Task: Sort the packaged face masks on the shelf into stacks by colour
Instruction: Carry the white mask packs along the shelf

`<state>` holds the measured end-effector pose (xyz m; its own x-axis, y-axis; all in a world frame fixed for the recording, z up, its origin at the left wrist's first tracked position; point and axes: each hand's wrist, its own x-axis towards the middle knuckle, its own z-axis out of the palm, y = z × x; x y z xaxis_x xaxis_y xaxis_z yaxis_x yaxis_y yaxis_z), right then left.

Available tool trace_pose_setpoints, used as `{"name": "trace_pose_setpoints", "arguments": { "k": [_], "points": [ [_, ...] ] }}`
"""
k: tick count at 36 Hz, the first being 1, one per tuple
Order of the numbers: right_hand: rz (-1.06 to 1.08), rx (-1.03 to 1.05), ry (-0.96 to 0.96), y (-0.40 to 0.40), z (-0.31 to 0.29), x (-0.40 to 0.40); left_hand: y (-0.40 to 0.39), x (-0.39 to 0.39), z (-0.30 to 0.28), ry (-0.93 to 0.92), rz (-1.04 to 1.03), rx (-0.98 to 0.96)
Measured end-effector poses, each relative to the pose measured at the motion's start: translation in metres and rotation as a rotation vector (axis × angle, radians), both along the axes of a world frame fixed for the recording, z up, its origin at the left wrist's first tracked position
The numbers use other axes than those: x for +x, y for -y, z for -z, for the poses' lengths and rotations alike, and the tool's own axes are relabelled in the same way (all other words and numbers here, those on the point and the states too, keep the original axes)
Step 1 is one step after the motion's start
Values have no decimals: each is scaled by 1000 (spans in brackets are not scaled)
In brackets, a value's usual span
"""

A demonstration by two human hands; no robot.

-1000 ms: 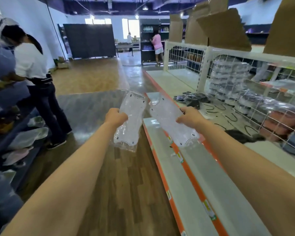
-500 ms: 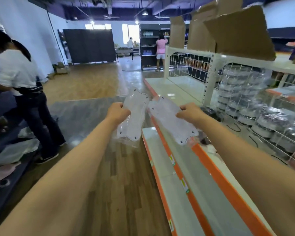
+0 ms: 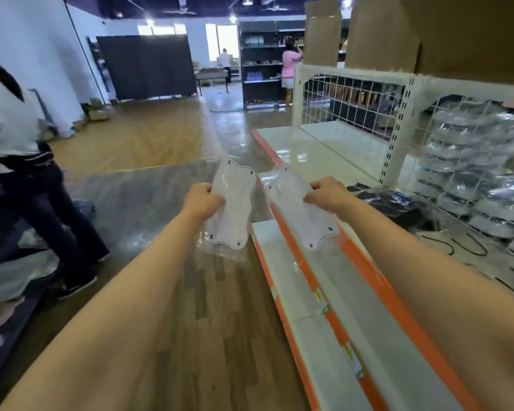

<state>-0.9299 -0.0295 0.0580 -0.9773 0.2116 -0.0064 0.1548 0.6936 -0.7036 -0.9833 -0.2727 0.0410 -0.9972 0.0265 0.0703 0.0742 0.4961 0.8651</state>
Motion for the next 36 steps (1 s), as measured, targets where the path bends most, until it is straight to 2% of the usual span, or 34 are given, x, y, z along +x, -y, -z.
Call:
{"name": "trace_pose_setpoints", "arguments": {
  "k": [9, 15, 20, 27, 31, 36],
  "points": [
    [8, 72, -23, 32, -3, -91, 7, -90, -27, -14, 84, 111],
    [25, 148, 23, 33, 18, -137, 1, -137, -5, 41, 144, 127],
    [33, 183, 26, 31, 23, -189, 6, -178, 13, 105, 109, 147],
    [-2, 173, 44, 24, 29, -256, 5, -243, 12, 110, 49, 109],
    [30, 60, 7, 9, 13, -302, -4, -292, -5, 48, 51, 78],
    [46, 81, -43, -2, -3, -343, -22, -339, -14, 21, 66, 83]
  ]
}}
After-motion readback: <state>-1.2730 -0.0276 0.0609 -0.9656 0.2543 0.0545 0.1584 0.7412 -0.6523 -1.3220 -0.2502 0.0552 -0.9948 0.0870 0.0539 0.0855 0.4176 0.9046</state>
